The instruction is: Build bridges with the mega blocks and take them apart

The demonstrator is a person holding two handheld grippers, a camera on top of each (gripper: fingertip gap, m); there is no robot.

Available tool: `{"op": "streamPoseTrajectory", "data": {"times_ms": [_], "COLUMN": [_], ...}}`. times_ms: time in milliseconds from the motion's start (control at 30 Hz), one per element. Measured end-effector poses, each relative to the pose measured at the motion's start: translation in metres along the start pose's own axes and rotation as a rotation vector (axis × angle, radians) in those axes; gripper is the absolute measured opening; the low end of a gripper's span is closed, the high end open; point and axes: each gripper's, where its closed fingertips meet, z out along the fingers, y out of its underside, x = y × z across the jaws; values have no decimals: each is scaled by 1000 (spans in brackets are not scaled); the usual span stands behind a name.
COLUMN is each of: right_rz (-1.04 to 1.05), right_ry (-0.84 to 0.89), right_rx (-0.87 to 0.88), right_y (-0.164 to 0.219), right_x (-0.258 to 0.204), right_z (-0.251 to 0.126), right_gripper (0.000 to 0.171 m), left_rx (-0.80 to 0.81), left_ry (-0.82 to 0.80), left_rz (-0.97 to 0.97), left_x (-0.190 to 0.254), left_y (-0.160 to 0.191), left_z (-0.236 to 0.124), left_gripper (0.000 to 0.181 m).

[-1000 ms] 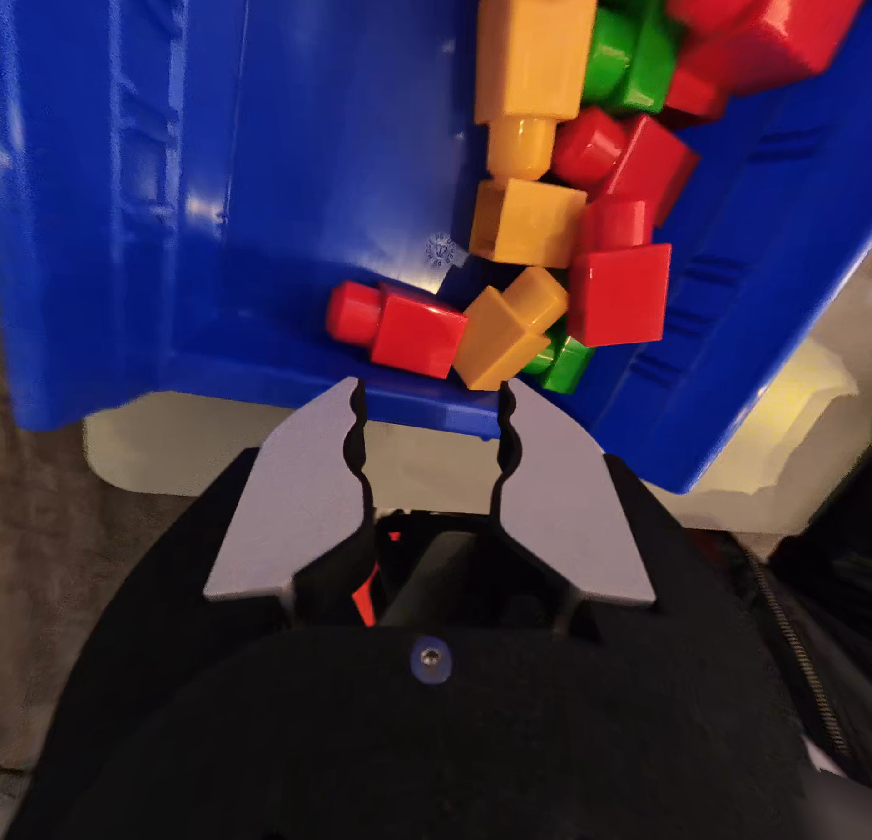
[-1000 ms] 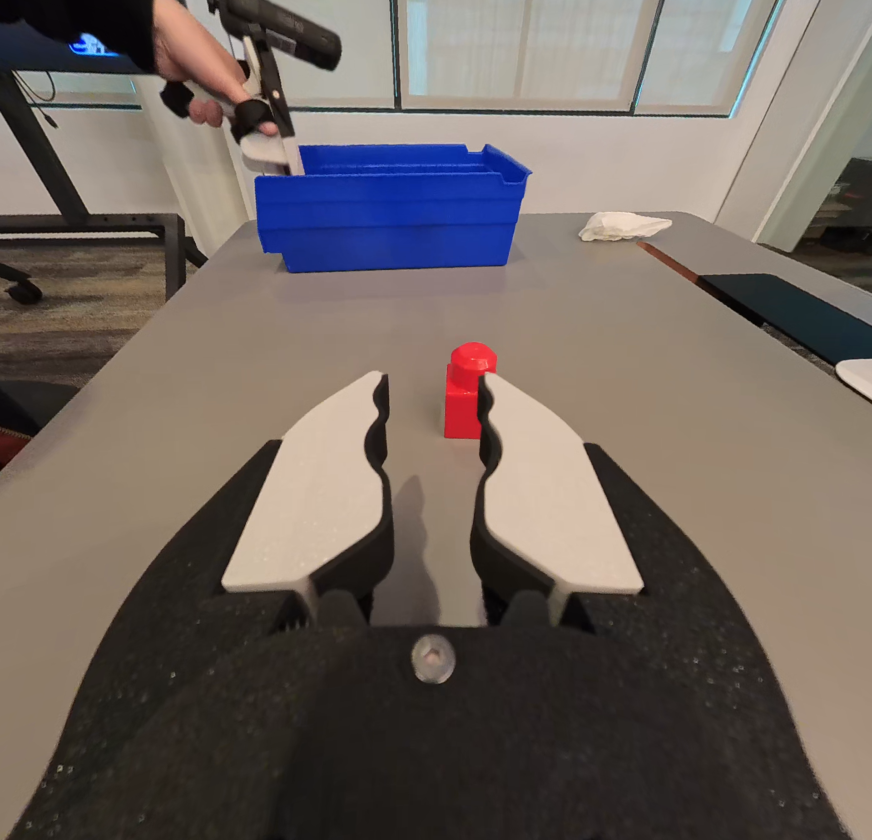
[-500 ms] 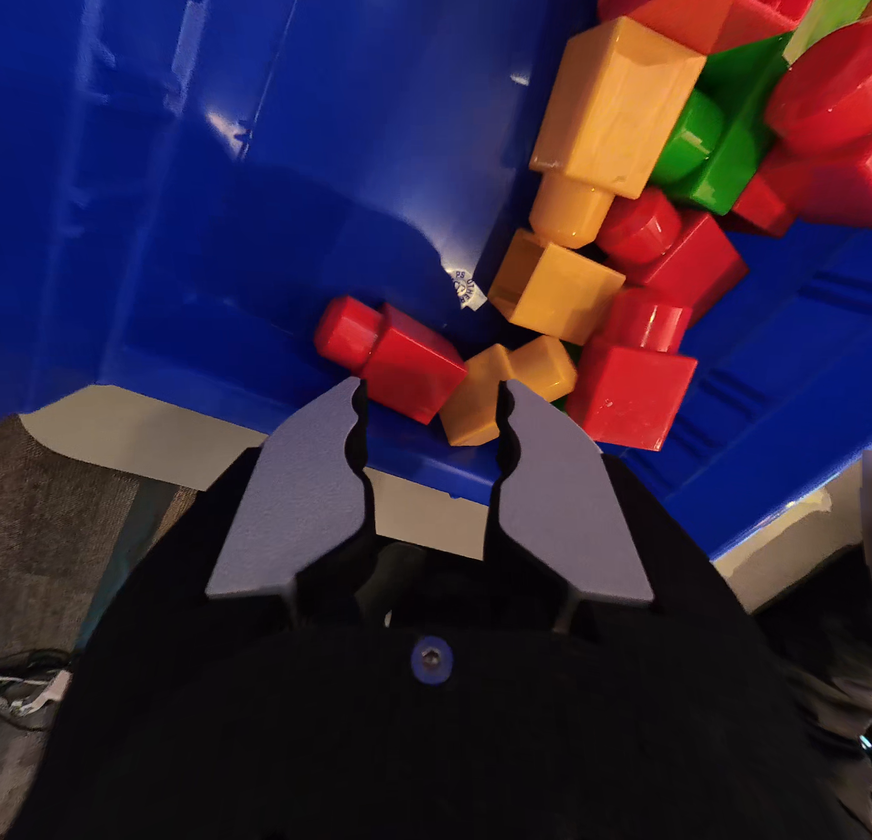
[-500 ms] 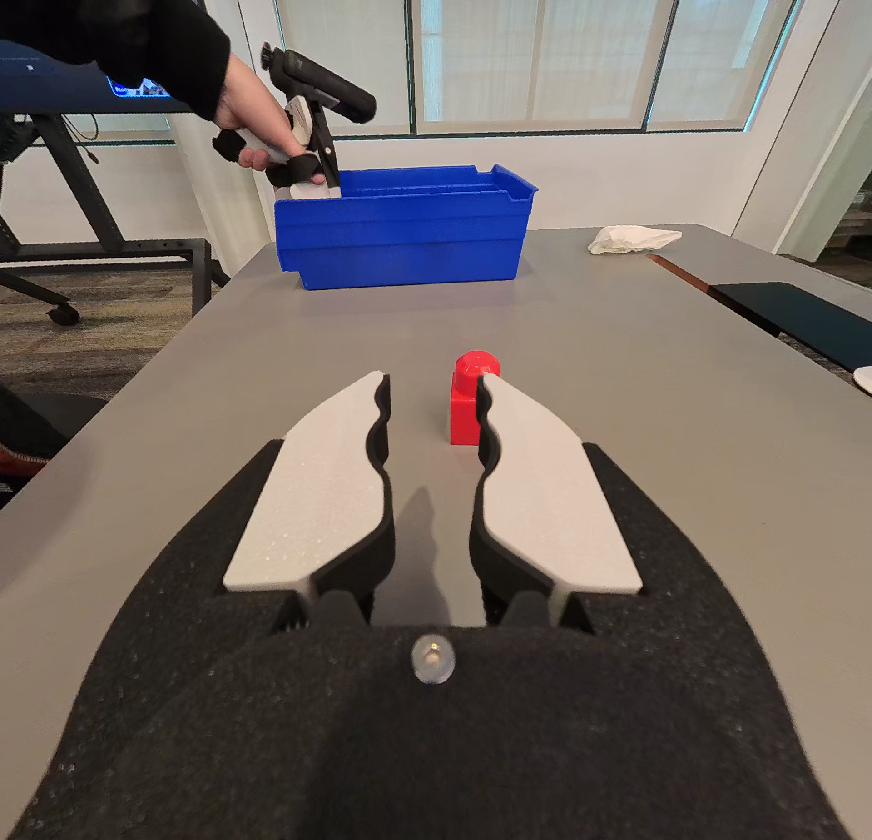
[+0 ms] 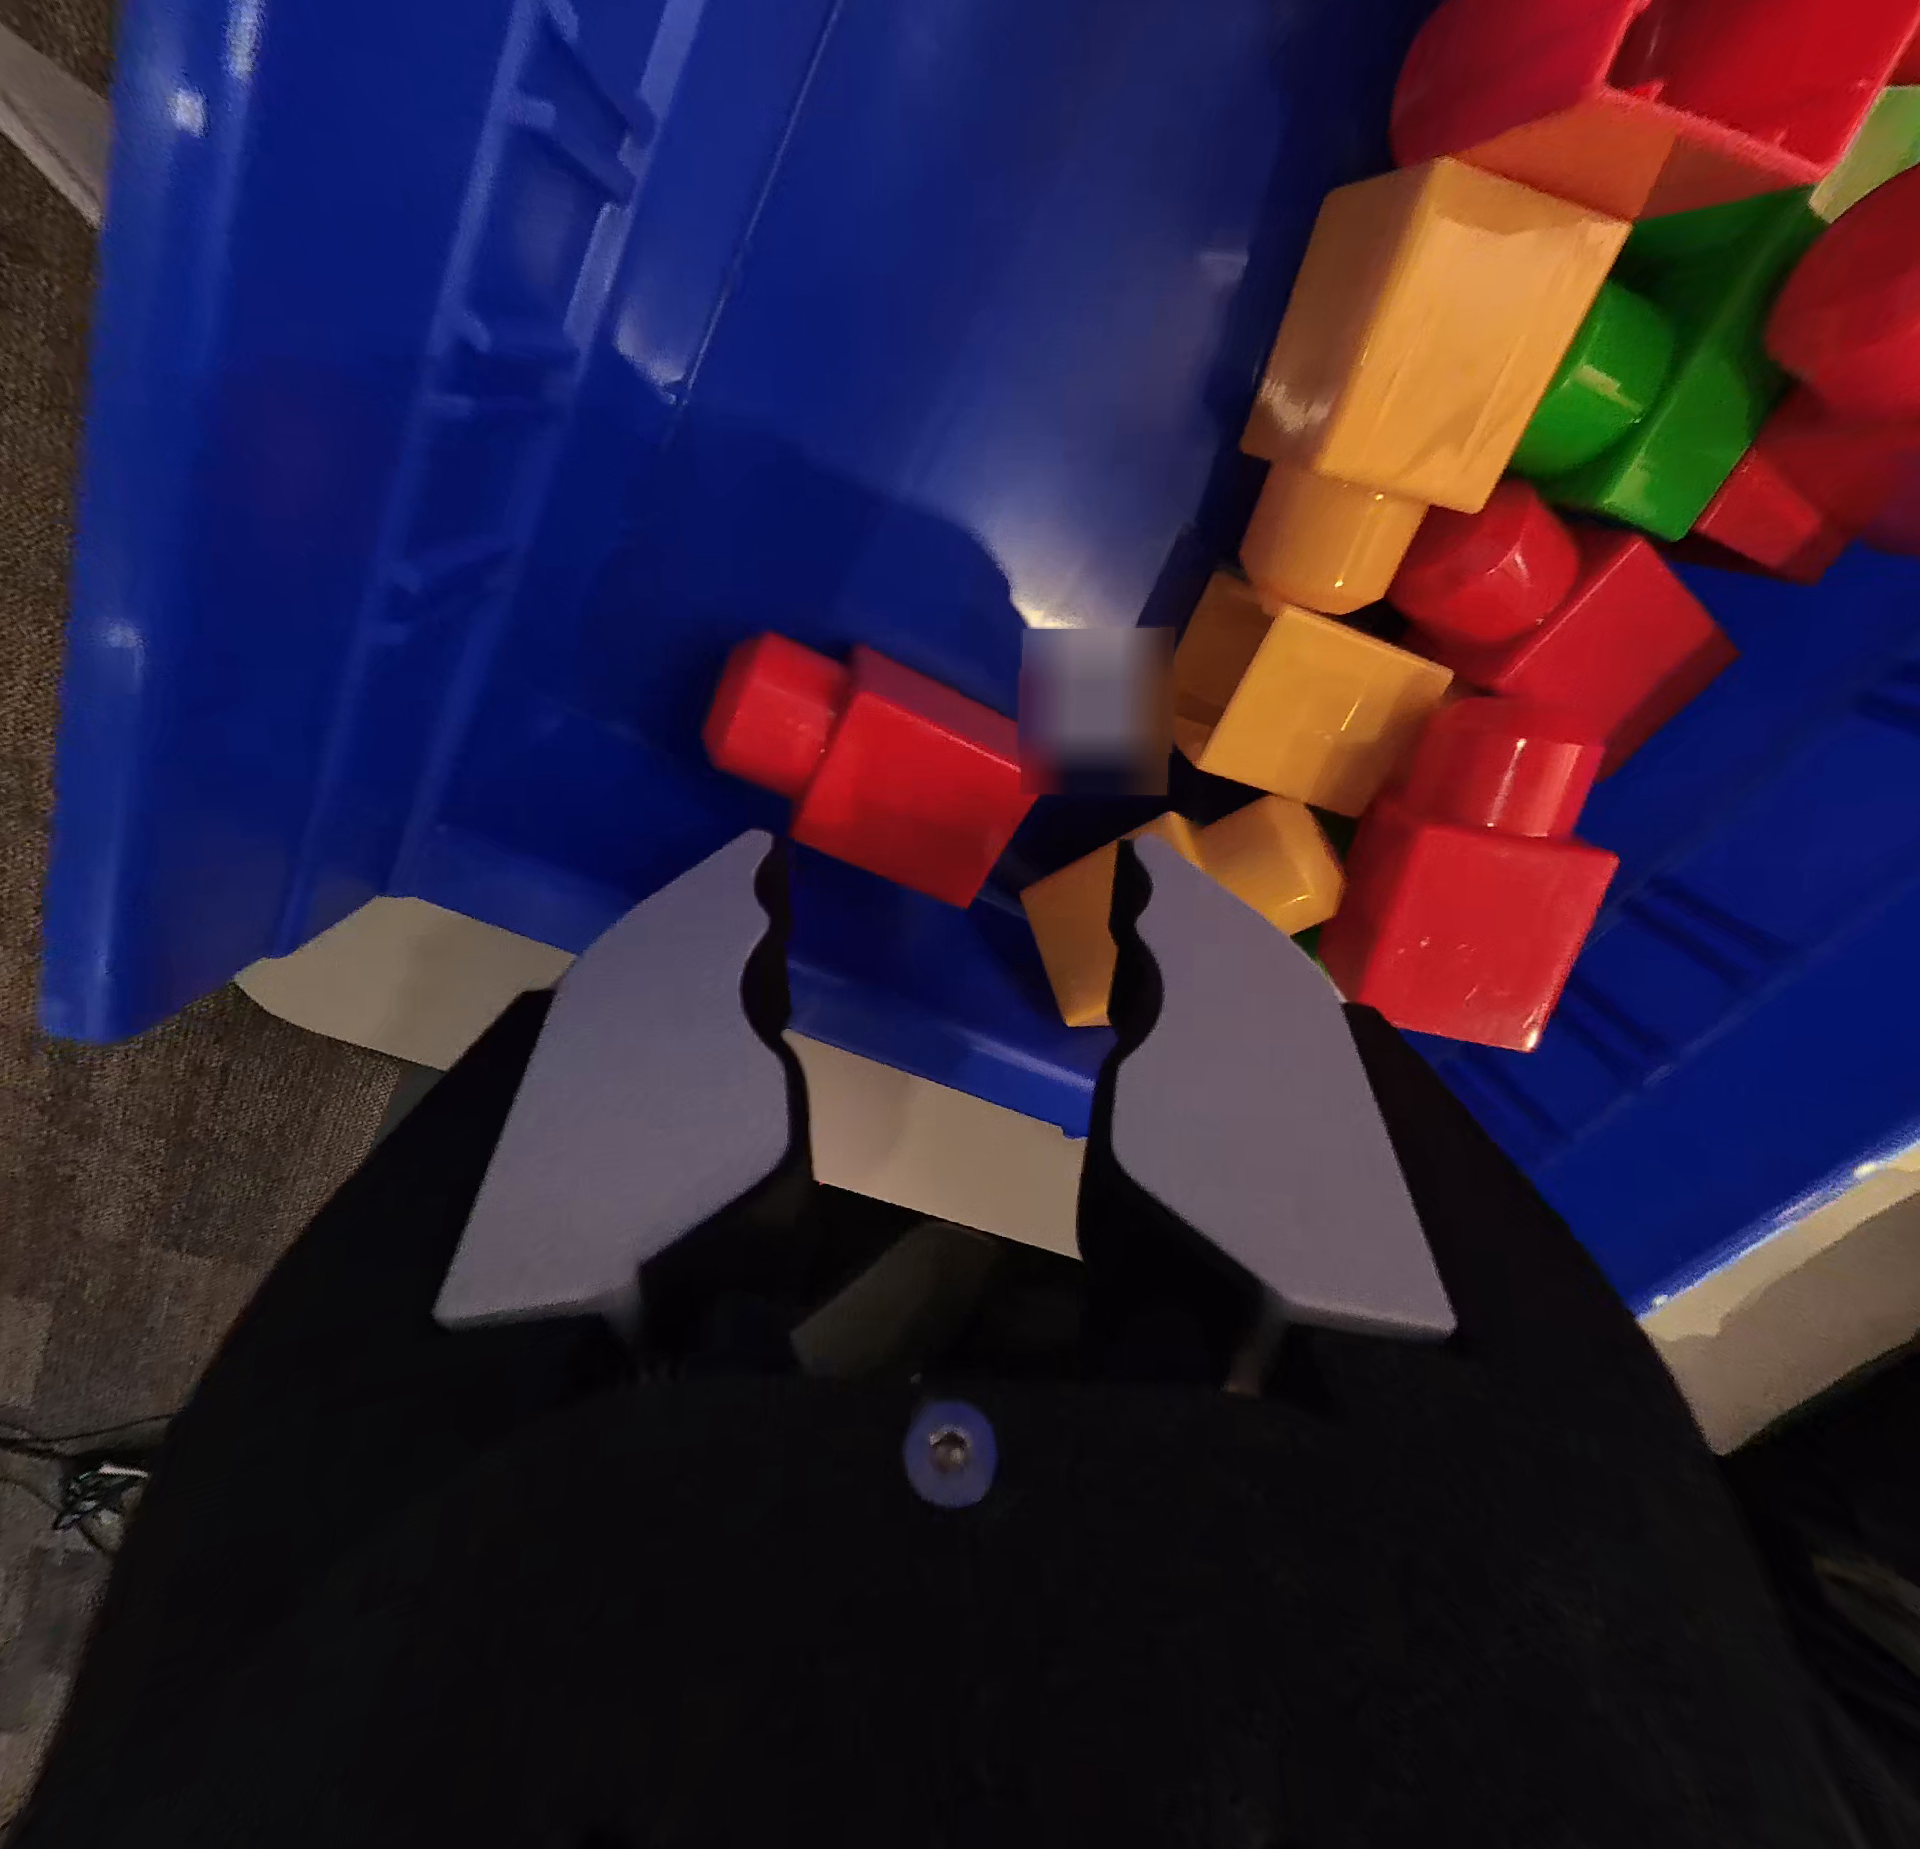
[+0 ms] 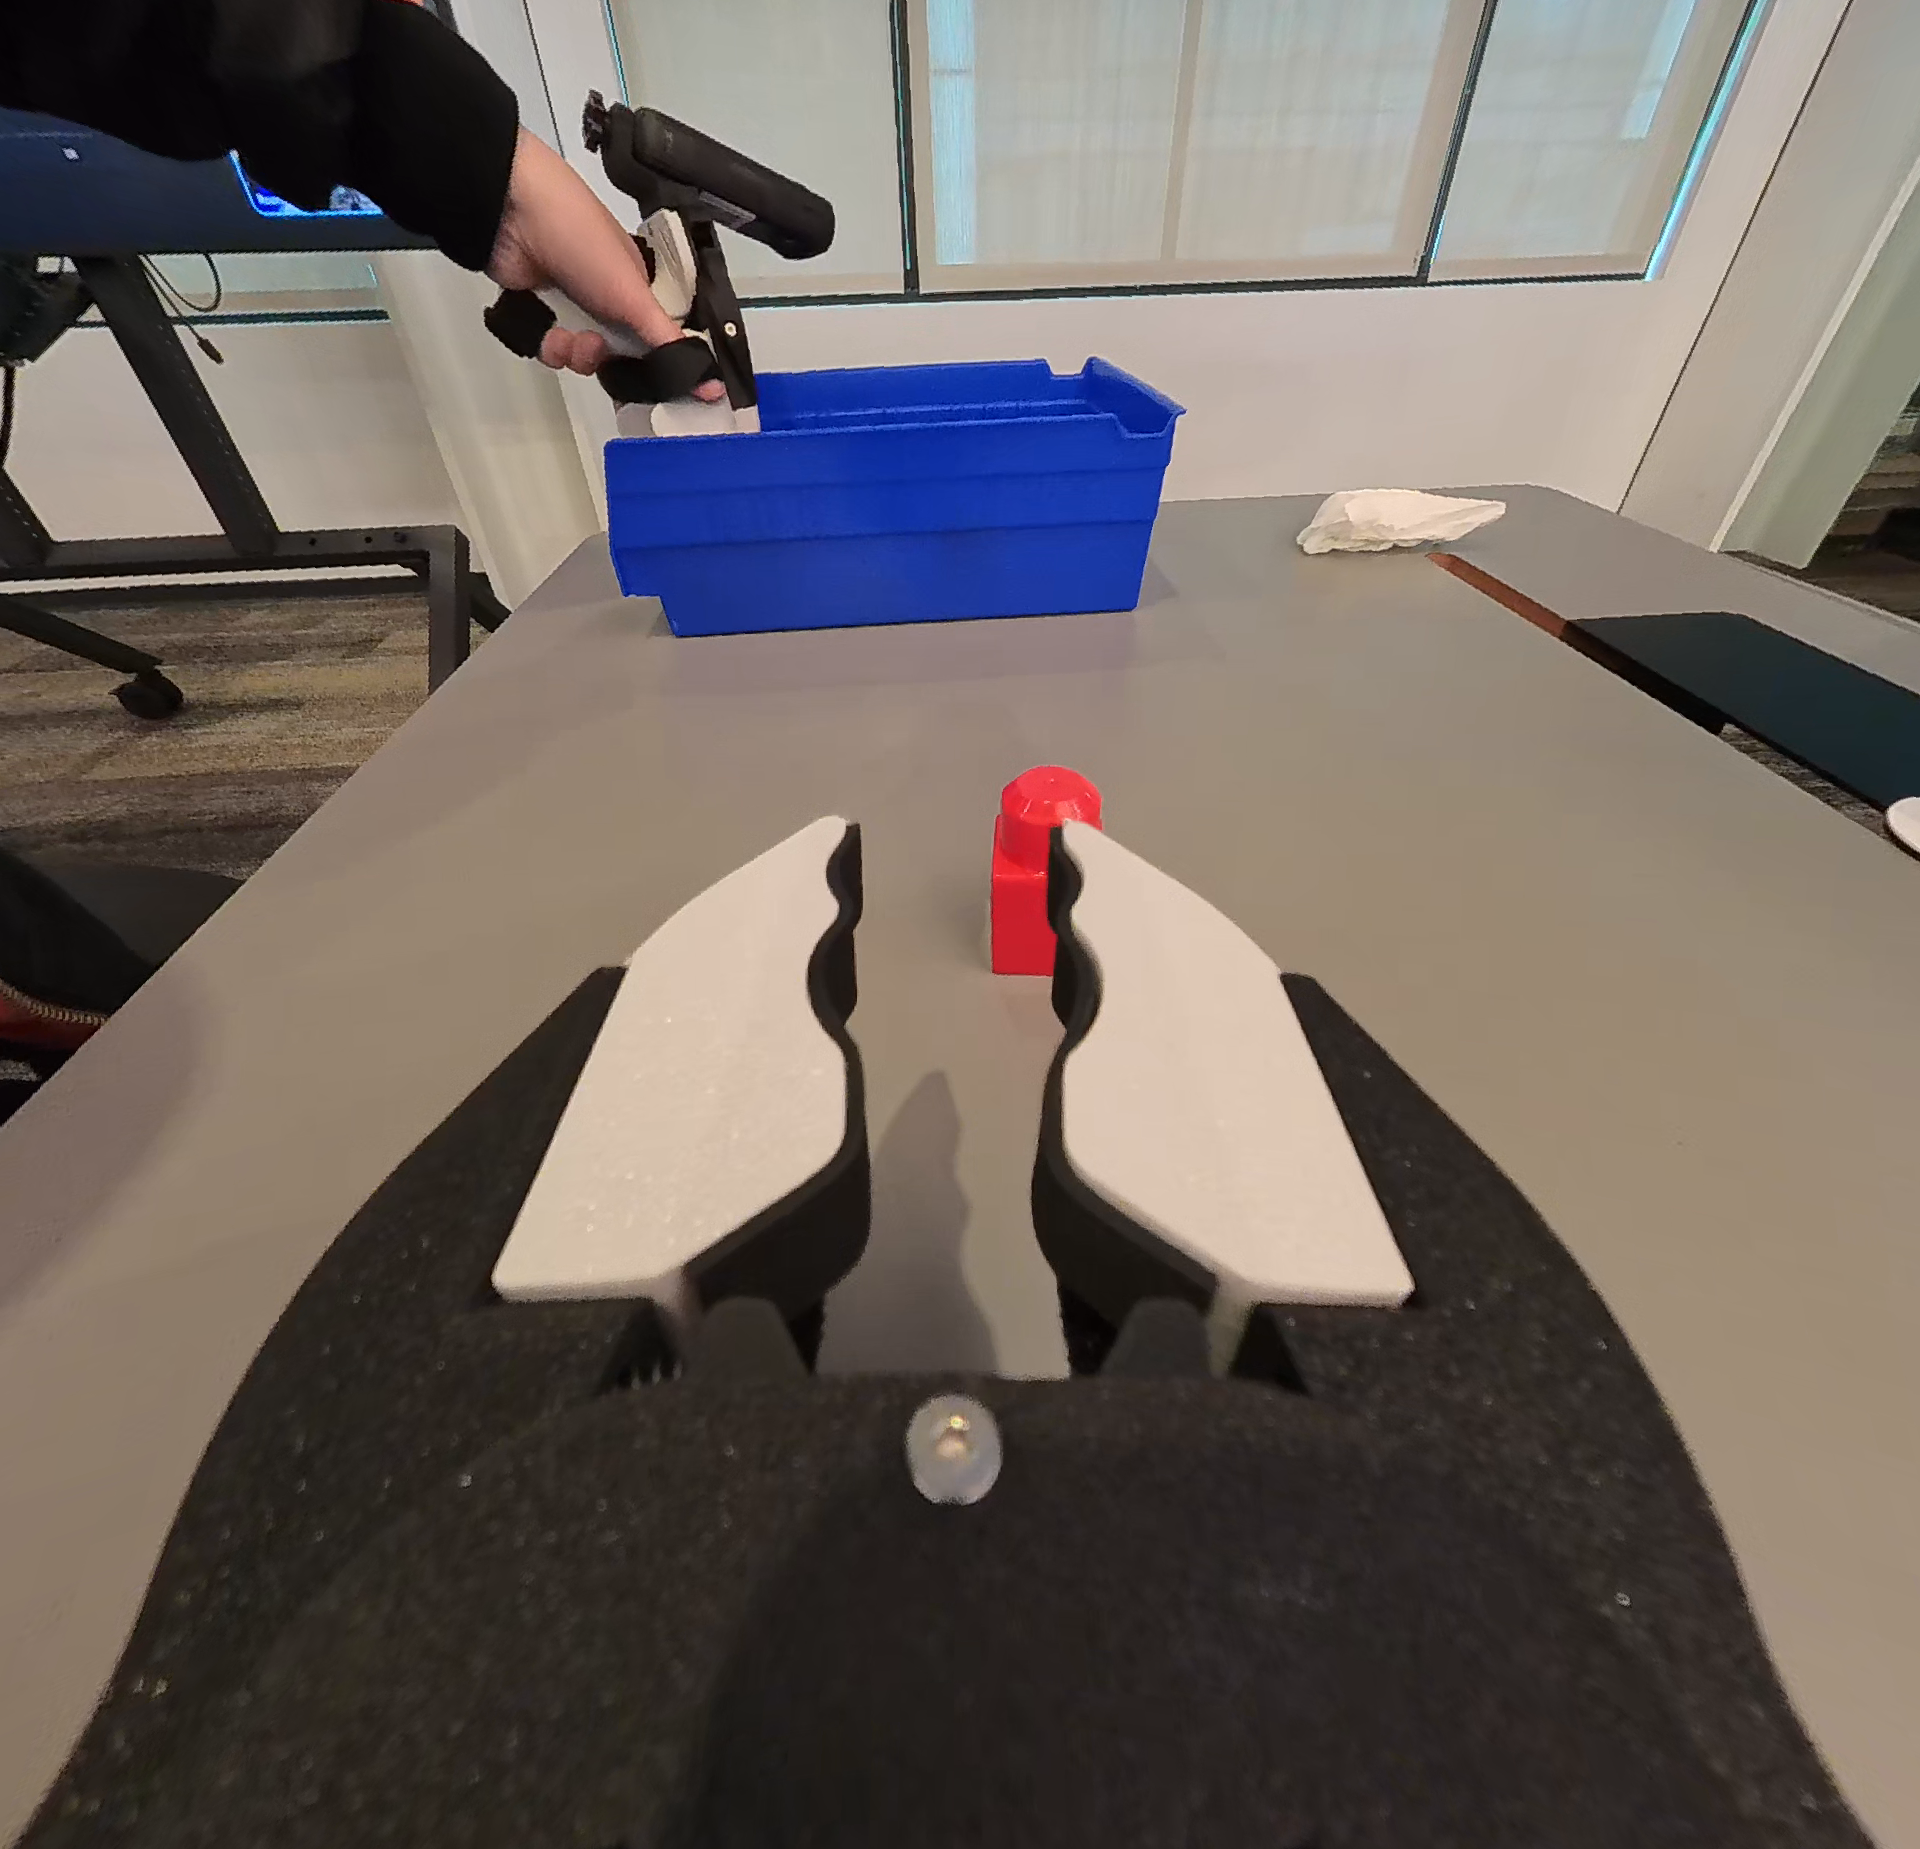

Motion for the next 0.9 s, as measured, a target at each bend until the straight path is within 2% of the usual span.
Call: {"op": "streamPoseTrajectory", "data": {"times_ms": [33,300,533,900], "right_rz": [-1,0,3,6], "right_ry": [-1,-7,-4,-8], "right_rx": [-5,-9,7,1], "right_y": [1,2,-1,0], "right_x": [0,-1,0,-1], "right_z": [0,1,-1,0], "right_gripper": [33,33,33,33], "left_rx": [7,11,-28,34], "left_ry": [-3,14,24,15], "left_rz": [-11,-82,-88,-123], "left_x": [-1,-3,5,-8], "left_y": [-1,0,3,-21], "left_z": [0,-5,14,18], "left_gripper": [64,59,56,58]}}
